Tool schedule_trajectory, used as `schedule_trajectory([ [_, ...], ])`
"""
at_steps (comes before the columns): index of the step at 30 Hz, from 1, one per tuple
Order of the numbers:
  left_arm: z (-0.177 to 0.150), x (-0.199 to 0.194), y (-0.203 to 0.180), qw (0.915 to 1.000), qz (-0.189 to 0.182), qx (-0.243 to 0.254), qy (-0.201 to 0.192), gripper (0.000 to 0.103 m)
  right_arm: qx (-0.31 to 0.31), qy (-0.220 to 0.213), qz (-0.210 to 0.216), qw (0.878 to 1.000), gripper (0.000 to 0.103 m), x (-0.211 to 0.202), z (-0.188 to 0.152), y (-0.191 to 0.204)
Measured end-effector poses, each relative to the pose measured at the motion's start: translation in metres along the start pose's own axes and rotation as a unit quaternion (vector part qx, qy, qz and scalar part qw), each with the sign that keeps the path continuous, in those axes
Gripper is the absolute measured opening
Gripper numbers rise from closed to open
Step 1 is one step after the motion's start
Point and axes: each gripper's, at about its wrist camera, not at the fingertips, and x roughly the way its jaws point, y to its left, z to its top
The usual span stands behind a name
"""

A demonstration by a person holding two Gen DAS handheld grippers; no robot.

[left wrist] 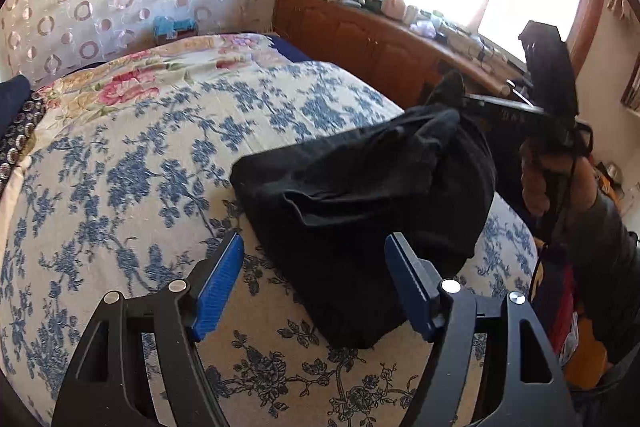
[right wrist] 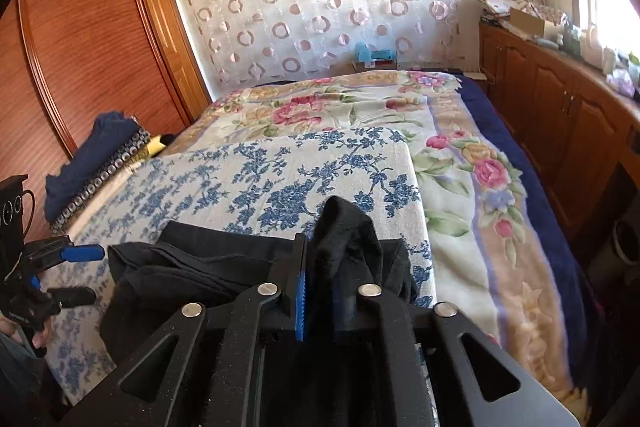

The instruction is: Fold small clothes

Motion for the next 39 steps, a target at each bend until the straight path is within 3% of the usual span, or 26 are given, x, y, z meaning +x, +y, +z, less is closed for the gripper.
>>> schedule_trajectory([
  [6,0.018,0.028,-0.005,0.9998,0.003,0.014,0.017,0.074,-0.038,0.012,-0.014,0.999,0.028,-0.010,0.007,0.010],
  [8,0.026,0.035,-0.004,0.9997,0.006,0.015,0.018,0.074,-0.039,0.012,-0.012,0.999,0.049,-0.016,0.009,0.008],
  [11,0.038,0.046,0.007,0.9996,0.026,-0.001,0.010,0.074,-0.035,0.016,-0.009,0.999,0.058,-0.022,0.013,0.003],
  [17,0.054,0.055,0.041,0.9959,0.072,-0.053,-0.009,0.074,-0.034,0.001,-0.019,0.999,0.061,-0.042,0.009,-0.008],
  [21,0.052,0.055,0.044,0.9962,0.068,-0.055,-0.005,0.074,-0.030,0.038,-0.005,0.999,0.061,-0.026,-0.003,-0.007],
  [26,0.047,0.043,0.046,0.9959,0.069,-0.056,-0.017,0.074,-0.006,0.077,-0.018,0.997,0.063,0.005,-0.012,-0.012],
  [34,0.041,0.024,0.039,0.9976,0.031,-0.059,-0.018,0.074,0.022,0.078,-0.030,0.996,0.064,0.018,-0.008,-0.013],
  [39,0.031,0.046,0.032,0.9982,0.032,-0.045,0.023,0.074,0.035,0.092,-0.007,0.995,0.064,0.020,-0.013,-0.021],
])
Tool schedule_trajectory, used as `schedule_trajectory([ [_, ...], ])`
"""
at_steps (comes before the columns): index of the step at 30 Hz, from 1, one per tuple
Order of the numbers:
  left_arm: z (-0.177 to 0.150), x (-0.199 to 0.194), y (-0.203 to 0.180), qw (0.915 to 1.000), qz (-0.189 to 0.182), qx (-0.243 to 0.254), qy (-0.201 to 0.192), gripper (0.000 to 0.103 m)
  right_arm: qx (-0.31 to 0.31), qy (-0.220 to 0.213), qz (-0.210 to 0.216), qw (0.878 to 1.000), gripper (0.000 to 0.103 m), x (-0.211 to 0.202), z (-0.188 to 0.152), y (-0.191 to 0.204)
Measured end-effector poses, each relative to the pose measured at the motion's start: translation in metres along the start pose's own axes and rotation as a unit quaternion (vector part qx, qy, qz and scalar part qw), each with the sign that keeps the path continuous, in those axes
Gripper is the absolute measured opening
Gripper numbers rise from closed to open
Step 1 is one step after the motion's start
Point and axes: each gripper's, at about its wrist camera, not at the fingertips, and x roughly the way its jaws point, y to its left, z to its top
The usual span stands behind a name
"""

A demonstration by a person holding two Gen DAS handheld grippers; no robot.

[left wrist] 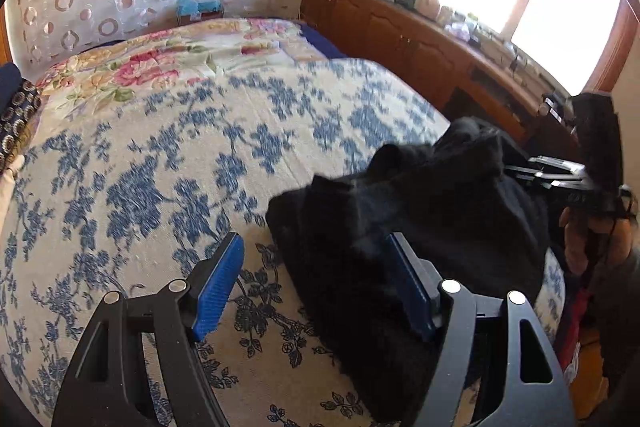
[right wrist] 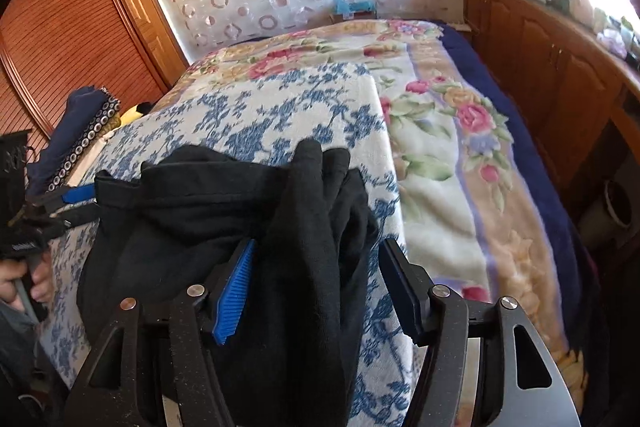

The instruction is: Fold small clothes

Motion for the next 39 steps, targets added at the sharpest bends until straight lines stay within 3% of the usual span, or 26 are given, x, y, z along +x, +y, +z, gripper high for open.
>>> schedule_trajectory([
  [8,-0.001,0.017,-0.005,0.9998,-0.009,-0.006,0.014,0.070,0.005,0.027,0.020,0.999,0.064,0.009,0.002,-0.007],
  [12,-0.001,0.019,-0.014,0.9998,-0.011,0.003,0.013,0.049,-0.004,0.029,0.014,0.999,0.064,0.010,0.003,-0.004],
  [13,-0.001,0.019,-0.016,0.9998,-0.012,0.007,0.013,0.040,-0.008,0.029,0.014,0.999,0.058,0.010,0.003,-0.004],
  [18,0.000,0.015,-0.021,0.9996,-0.022,0.014,0.011,0.021,-0.013,0.025,0.037,0.999,0.026,0.008,-0.001,0.002],
  [21,0.000,0.004,-0.022,0.9991,-0.039,0.017,-0.001,0.017,-0.038,0.017,0.032,0.999,0.019,0.002,-0.004,0.010],
  [28,0.001,-0.056,-0.016,0.9951,-0.081,0.009,-0.057,0.016,-0.069,-0.038,0.037,0.996,0.017,-0.034,0.007,0.033],
  [33,-0.005,-0.117,0.011,0.9906,-0.067,-0.011,-0.119,0.015,-0.129,-0.085,0.049,0.987,0.017,-0.057,0.040,0.083],
  [39,-0.018,-0.191,0.076,0.9819,-0.012,-0.049,-0.182,0.015,-0.195,-0.112,0.100,0.969,0.017,-0.046,0.089,0.160],
])
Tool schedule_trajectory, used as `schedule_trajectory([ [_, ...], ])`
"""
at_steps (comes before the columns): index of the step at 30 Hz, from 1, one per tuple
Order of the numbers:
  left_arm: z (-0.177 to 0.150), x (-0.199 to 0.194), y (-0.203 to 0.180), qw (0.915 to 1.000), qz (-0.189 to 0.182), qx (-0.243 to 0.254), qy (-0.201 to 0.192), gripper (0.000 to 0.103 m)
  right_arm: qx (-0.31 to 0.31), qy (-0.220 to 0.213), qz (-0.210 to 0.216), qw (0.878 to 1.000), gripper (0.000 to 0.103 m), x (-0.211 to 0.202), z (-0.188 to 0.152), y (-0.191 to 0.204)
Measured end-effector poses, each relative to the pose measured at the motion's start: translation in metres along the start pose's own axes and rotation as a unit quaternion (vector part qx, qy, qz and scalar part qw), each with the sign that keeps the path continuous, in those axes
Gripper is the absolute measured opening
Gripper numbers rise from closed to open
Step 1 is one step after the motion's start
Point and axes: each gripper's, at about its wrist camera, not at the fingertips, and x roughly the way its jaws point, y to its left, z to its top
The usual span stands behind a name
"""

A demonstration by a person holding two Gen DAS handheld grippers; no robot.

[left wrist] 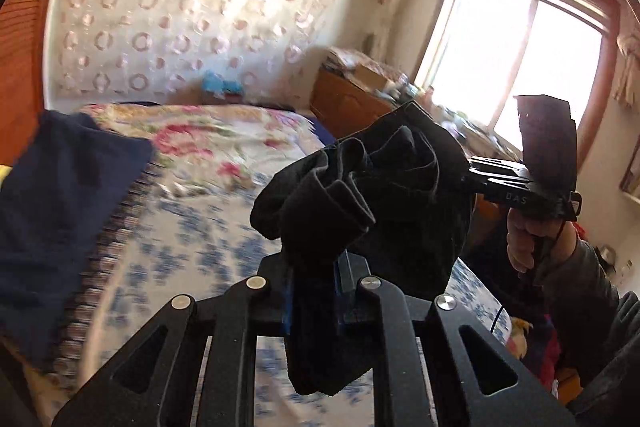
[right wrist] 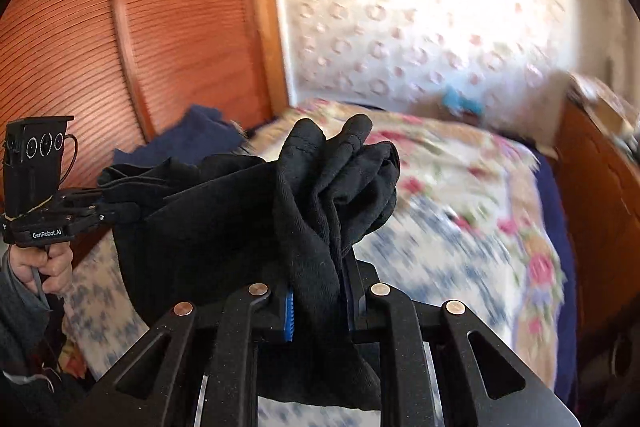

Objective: Fold small clothes
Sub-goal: 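Carry the folded shirt with both tools onto the clothes stack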

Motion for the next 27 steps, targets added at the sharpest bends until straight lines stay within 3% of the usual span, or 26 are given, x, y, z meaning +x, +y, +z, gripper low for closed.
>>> schedule_trajectory([
  [5,0.014,-0.057,0.064,0.9961,0.065,-0.033,-0.050,0.015,-0.048,-0.019,0.059,0.997,0.017,0.057,0.067,0.044],
  [12,0.019,-0.112,0.147,0.9798,0.147,-0.091,-0.100,0.015,-0.098,-0.016,0.128,0.987,0.017,0.151,0.156,0.105],
  [16,0.002,-0.114,0.198,0.9704,0.177,-0.135,-0.092,0.015,-0.114,0.014,0.146,0.983,0.017,0.224,0.187,0.124],
  [22,-0.028,-0.074,0.251,0.9616,0.201,-0.181,-0.046,0.015,-0.132,0.073,0.137,0.979,0.019,0.337,0.200,0.139],
  [24,-0.032,-0.070,0.255,0.9609,0.210,-0.177,-0.039,0.015,-0.133,0.076,0.120,0.981,0.024,0.356,0.196,0.137],
  [26,-0.033,-0.070,0.252,0.9612,0.217,-0.166,-0.038,0.017,-0.129,0.069,0.104,0.984,0.045,0.367,0.201,0.131],
  [27,-0.032,-0.071,0.251,0.9613,0.219,-0.162,-0.037,0.022,-0.125,0.062,0.097,0.986,0.048,0.366,0.200,0.128],
])
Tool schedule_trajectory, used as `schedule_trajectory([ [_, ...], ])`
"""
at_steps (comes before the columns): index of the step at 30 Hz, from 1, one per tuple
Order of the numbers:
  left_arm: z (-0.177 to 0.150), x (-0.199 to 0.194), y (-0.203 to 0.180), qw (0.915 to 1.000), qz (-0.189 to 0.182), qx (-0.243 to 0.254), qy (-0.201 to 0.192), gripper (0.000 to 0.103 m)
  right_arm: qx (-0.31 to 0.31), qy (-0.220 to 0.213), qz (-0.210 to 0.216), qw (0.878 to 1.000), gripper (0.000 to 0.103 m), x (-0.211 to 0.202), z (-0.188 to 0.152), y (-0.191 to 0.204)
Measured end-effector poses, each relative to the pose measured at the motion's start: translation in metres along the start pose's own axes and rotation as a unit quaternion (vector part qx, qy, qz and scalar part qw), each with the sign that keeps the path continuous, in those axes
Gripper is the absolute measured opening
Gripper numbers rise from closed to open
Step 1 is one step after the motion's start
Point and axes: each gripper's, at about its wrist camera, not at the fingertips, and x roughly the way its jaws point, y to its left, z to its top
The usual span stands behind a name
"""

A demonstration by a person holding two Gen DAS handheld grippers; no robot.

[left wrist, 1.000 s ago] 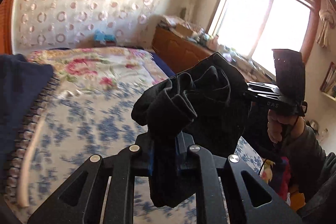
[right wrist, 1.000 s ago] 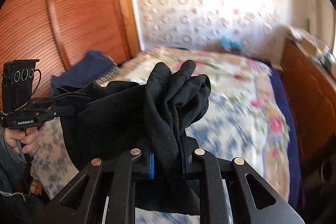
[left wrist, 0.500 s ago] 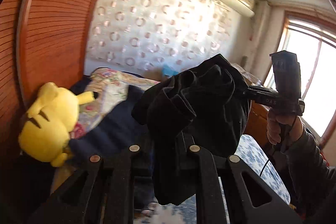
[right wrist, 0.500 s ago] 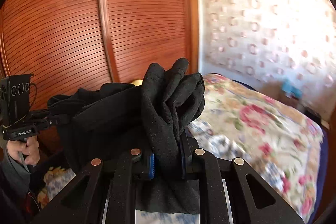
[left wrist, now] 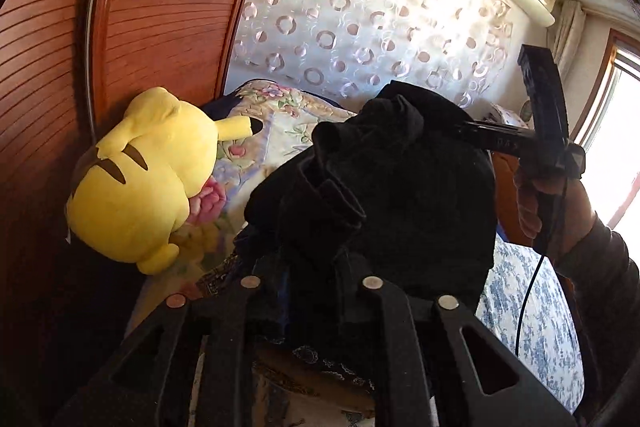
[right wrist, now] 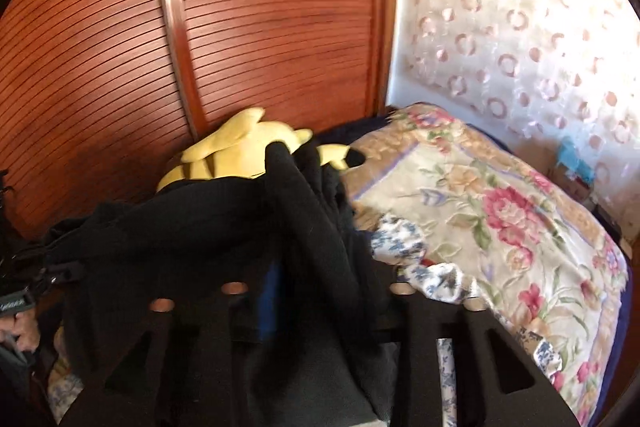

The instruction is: Fold small clothes

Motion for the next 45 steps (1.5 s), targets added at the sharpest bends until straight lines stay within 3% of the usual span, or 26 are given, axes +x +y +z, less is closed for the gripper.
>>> schedule_trajectory([
  [2,0.002,-0.007,-0.002,0.9999,0.003,0.008,-0.006,0.034,0.003,-0.017,-0.020,1.000,0.052,-0.006,0.001,-0.002],
  [3,0.002,-0.011,-0.004,0.9997,0.008,0.016,-0.016,0.046,0.007,-0.027,-0.029,0.999,0.052,-0.016,0.000,0.006],
  [5,0.001,-0.020,-0.007,0.9991,0.016,0.027,-0.027,0.056,0.013,-0.051,-0.042,0.998,0.054,-0.028,-0.003,0.009],
  [7,0.001,-0.028,-0.012,0.9984,0.019,0.039,-0.038,0.076,0.016,-0.071,-0.052,0.996,0.058,-0.043,-0.012,0.023],
  [10,0.001,-0.036,-0.020,0.9965,0.024,0.061,-0.052,0.083,0.021,-0.080,-0.041,0.996,0.061,-0.054,-0.021,0.034],
  [18,-0.002,-0.057,-0.045,0.9933,0.030,0.092,-0.063,0.088,0.022,-0.044,-0.035,0.998,0.061,-0.039,-0.053,0.028],
  [22,-0.009,-0.068,-0.057,0.9921,0.030,0.105,-0.062,0.088,0.045,-0.061,-0.042,0.996,0.062,-0.055,-0.056,0.024],
  [27,-0.018,-0.079,-0.080,0.9900,0.036,0.123,-0.060,0.088,0.041,-0.078,-0.051,0.995,0.062,-0.100,-0.072,0.044],
  [36,-0.045,-0.089,-0.129,0.9851,0.020,0.161,-0.056,0.088,0.076,-0.105,-0.068,0.989,0.065,-0.196,-0.156,0.081],
  [45,-0.080,-0.096,-0.184,0.9803,-0.004,0.191,-0.050,0.088,0.121,-0.126,-0.118,0.978,0.077,-0.287,-0.231,0.116],
])
